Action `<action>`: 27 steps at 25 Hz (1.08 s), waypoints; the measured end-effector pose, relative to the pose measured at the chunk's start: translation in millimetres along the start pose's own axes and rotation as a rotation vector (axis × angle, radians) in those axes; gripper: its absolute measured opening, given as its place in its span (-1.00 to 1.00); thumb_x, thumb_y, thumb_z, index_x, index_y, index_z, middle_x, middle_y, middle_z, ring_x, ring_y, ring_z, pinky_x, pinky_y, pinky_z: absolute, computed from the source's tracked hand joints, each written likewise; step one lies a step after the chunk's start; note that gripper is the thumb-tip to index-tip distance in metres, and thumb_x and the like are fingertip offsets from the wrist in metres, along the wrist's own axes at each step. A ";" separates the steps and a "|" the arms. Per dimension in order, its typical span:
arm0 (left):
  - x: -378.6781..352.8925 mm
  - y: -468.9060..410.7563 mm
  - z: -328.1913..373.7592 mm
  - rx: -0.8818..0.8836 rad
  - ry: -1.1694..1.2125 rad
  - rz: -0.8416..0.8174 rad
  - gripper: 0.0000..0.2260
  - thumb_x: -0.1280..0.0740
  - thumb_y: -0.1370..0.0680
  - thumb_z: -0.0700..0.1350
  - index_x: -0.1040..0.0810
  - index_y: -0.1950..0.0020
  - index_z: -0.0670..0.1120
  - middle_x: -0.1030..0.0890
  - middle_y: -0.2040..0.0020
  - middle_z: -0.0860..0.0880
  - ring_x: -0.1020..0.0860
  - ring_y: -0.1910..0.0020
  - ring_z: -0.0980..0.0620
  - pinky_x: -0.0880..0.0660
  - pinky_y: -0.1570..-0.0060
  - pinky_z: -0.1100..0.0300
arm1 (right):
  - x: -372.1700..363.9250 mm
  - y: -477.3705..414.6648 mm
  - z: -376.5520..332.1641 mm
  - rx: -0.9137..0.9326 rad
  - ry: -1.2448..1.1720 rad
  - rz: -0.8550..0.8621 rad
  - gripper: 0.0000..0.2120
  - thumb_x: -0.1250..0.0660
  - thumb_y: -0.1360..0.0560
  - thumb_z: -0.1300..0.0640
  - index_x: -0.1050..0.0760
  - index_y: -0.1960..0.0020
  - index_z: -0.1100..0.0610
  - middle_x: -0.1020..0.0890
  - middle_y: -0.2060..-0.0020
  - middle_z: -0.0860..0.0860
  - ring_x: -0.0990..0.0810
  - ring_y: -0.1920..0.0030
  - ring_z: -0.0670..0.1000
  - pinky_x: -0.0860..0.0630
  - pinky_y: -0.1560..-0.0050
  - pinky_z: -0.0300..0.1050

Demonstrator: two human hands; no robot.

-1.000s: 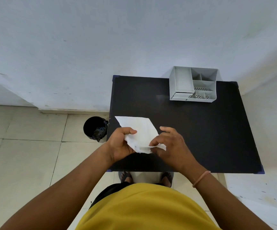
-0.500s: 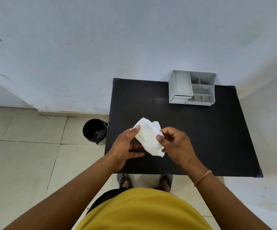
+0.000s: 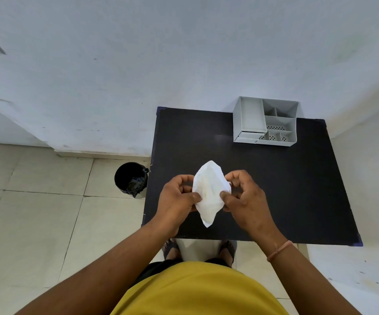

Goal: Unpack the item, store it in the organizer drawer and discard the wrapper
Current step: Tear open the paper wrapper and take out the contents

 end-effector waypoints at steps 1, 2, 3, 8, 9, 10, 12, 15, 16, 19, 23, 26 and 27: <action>0.1 1.1 1.4 -0.013 -0.007 0.005 -0.64 -0.52 -0.55 -0.27 -0.56 -0.21 0.09 -0.70 -0.07 0.10 -0.71 -0.05 0.05 -0.72 0.08 0.16 | 0.7 -0.5 -1.2 0.025 0.048 0.014 -0.74 -0.47 -0.53 0.15 -0.46 -0.12 -0.06 -0.60 -0.06 -0.06 -0.68 0.04 -0.04 -0.70 0.20 -0.26; 0.5 1.0 1.8 -0.025 -0.019 0.015 -0.66 -0.52 -0.55 -0.26 -0.58 -0.20 0.08 -0.71 -0.08 0.08 -0.72 -0.06 0.04 -0.73 0.04 0.11 | 0.8 -1.1 -2.3 0.059 0.105 0.029 -0.76 -0.46 -0.51 0.19 -0.48 -0.06 -0.06 -0.59 -0.08 -0.04 -0.68 0.05 -0.01 -0.67 0.19 -0.30; 0.9 0.7 2.4 -0.037 -0.035 0.026 -0.69 -0.52 -0.55 -0.25 -0.60 -0.19 0.07 -0.72 -0.09 0.06 -0.72 -0.07 0.02 -0.74 -0.01 0.05 | 0.4 -1.8 -3.4 0.094 0.173 0.039 -0.78 -0.45 -0.50 0.22 -0.51 -0.01 -0.05 -0.58 -0.12 -0.02 -0.68 0.02 0.01 -0.63 0.12 -0.32; -1.1 -1.7 4.7 -0.094 -0.168 0.049 -0.77 -0.52 -0.55 -0.20 -0.66 -0.12 0.09 -0.74 -0.08 0.02 -0.72 -0.06 0.02 -0.73 -0.10 -0.09 | -17.5 -4.3 4.9 -0.007 0.517 -0.081 -0.74 -0.42 -0.55 0.04 -0.63 -0.22 -0.02 -0.33 -0.58 0.04 -0.50 -0.43 0.13 -0.53 -0.29 -0.07; -1.8 -1.9 4.5 -0.099 -0.187 0.048 -0.76 -0.53 -0.55 -0.20 -0.65 -0.10 0.11 -0.74 -0.08 0.02 -0.72 -0.06 0.02 -0.72 -0.12 -0.09 | -21.9 -6.1 8.2 -0.070 0.519 -0.112 -0.72 -0.42 -0.55 -0.02 -0.64 -0.24 -0.01 -0.29 -0.62 0.05 -0.46 -0.48 0.14 -0.51 -0.35 -0.01; -1.9 -2.3 3.8 -0.102 -0.206 0.051 -0.75 -0.53 -0.55 -0.20 -0.64 -0.10 0.13 -0.74 -0.08 0.03 -0.71 -0.06 0.03 -0.72 -0.13 -0.08 | -26.6 -9.1 11.8 -0.145 0.498 -0.144 -0.71 -0.42 -0.55 -0.07 -0.66 -0.22 0.01 -0.31 -0.60 0.07 -0.45 -0.49 0.13 -0.49 -0.37 0.03; 0.2 -2.8 1.7 -0.100 -0.225 0.063 -0.74 -0.53 -0.55 -0.20 -0.63 -0.09 0.14 -0.74 -0.10 0.02 -0.71 -0.08 0.02 -0.72 -0.13 -0.08 | -35.1 -12.9 22.1 -0.328 0.326 -0.202 -0.73 -0.46 -0.53 -0.11 -0.70 -0.07 0.08 -0.54 -0.37 0.11 -0.59 -0.28 0.08 -0.58 -0.28 0.04; 3.8 -3.4 -1.9 -0.106 -0.242 0.072 -0.76 -0.52 -0.55 -0.20 -0.66 -0.12 0.10 -0.73 -0.10 0.01 -0.70 -0.09 0.01 -0.72 -0.12 -0.08 | -45.8 -8.2 35.9 -0.461 0.016 -0.180 -0.70 -0.53 -0.48 -0.11 -0.62 -0.06 0.07 -0.60 -0.12 -0.01 -0.61 0.03 -0.03 -0.71 -0.10 0.05; 5.1 -4.1 -2.9 -0.105 -0.256 0.076 -0.78 -0.52 -0.55 -0.18 -0.68 -0.13 0.07 -0.73 -0.07 0.02 -0.70 -0.07 0.01 -0.72 -0.11 -0.07 | -46.9 -7.7 36.1 -0.437 -0.002 -0.162 -0.61 -0.54 -0.45 -0.13 -0.59 -0.16 0.06 -0.57 -0.15 -0.02 -0.60 -0.02 -0.02 -0.71 -0.10 0.06; 7.6 -4.5 -7.5 -0.098 -0.303 0.068 -0.88 -0.53 -0.56 -0.10 -0.75 -0.09 0.02 -0.75 0.04 0.08 -0.72 0.05 0.10 -0.73 -0.08 0.01 | -60.0 -2.1 32.4 -0.316 0.063 -0.217 -0.44 -0.57 -0.43 -0.11 -0.50 -0.36 -0.02 -0.46 -0.32 0.00 -0.52 -0.21 0.03 -0.64 -0.15 -0.03; 6.7 -1.3 -15.3 -0.050 -0.230 0.040 -0.91 -0.52 -0.58 -0.06 -0.78 -0.05 -0.01 -0.78 0.05 0.06 -0.75 0.08 0.10 -0.74 -0.03 0.03 | -70.3 0.3 15.2 -0.079 0.159 -0.172 -0.54 -0.58 -0.43 -0.05 -0.60 -0.28 0.03 -0.26 -0.59 0.09 -0.39 -0.49 0.15 -0.53 -0.34 -0.01; 10.0 -1.0 -17.8 0.016 -0.060 0.028 -0.89 -0.47 -0.62 -0.08 -0.78 -0.06 -0.05 -0.79 -0.04 -0.03 -0.76 0.01 0.01 -0.76 0.06 0.07 | -67.2 1.2 6.6 -0.041 0.099 -0.107 -0.61 -0.52 -0.50 -0.05 -0.62 -0.28 0.05 -0.18 -0.65 0.08 -0.31 -0.56 0.14 -0.45 -0.40 -0.04; 11.2 -1.0 -16.7 0.023 -0.037 0.026 -0.89 -0.46 -0.63 -0.09 -0.78 -0.07 -0.05 -0.78 -0.05 -0.04 -0.76 0.00 0.00 -0.75 0.10 0.12 | -64.9 2.1 5.9 -0.046 0.089 -0.089 -0.61 -0.50 -0.51 -0.07 -0.61 -0.29 0.04 -0.18 -0.65 0.07 -0.30 -0.56 0.12 -0.43 -0.38 -0.07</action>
Point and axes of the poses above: each hand's wrist, its own y-axis away from the middle knuckle, its own x-axis out of the back of the hand, z = x × y, the point moved 7 cm from there along -y, towards the middle knuckle
